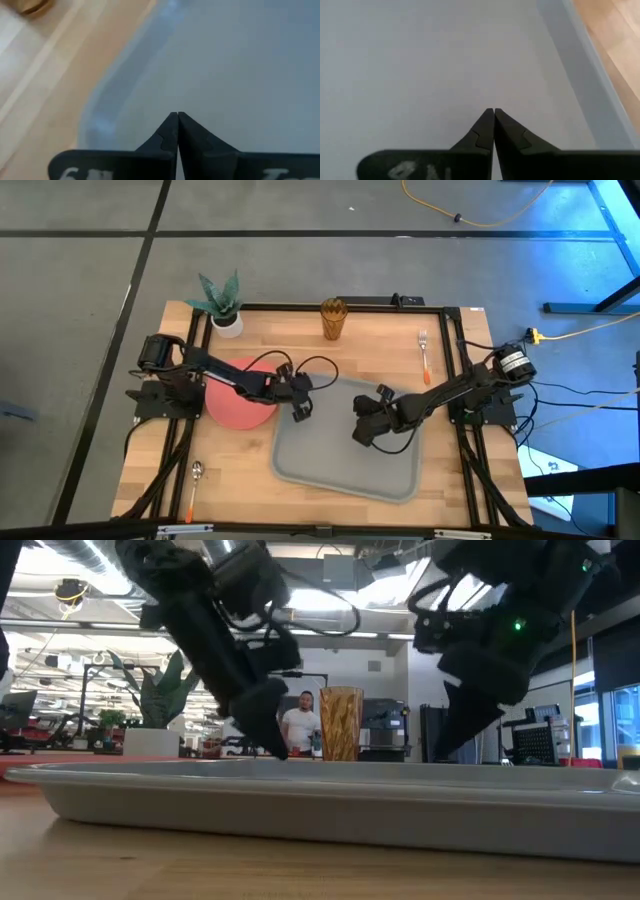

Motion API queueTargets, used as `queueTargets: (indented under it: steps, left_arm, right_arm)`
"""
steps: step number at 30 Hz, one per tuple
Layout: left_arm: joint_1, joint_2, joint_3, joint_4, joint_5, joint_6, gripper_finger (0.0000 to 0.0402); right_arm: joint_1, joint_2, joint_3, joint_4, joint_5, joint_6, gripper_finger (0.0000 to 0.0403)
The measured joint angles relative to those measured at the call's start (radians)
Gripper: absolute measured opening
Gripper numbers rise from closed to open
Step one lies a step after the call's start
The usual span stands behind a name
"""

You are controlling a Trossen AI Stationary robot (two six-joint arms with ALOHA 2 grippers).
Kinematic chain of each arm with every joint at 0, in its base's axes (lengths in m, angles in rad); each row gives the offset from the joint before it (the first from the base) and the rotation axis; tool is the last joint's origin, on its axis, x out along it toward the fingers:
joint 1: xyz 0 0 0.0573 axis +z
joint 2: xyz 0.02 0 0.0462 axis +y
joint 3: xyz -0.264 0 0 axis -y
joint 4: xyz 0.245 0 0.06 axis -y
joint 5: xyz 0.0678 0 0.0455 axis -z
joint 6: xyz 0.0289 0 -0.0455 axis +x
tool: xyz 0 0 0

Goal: Pick and place plate/cup/fork/spoon on tray
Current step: Move the serving tray to the center

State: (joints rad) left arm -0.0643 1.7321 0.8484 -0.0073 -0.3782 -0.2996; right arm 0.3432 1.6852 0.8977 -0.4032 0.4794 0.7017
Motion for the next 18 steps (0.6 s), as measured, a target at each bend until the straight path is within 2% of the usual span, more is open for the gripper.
queueTargets:
  steps: [4, 13, 15, 18]
  left_arm:
    - [-0.009, 0.001, 0.025, 0.05, 0.129, 0.123, 0.0]
    - [0.027, 0.019, 0.025, 0.151, 0.235, 0.307, 0.0]
    - [0.035, 0.019, 0.026, 0.164, 0.237, 0.309, 0.0]
    - [0.044, 0.019, 0.026, 0.154, 0.231, 0.305, 0.0]
  right_arm:
    - [0.026, -0.005, 0.033, -0.002, 0.006, -0.055, 0.0014]
    - [0.11, -0.02, 0.13, -0.049, 0.069, -0.139, 0.0014]
    - [0.125, -0.02, 0.151, -0.06, 0.083, -0.124, 0.0014]
    - [0.127, -0.02, 0.161, -0.143, 0.063, -0.006, 0.0014]
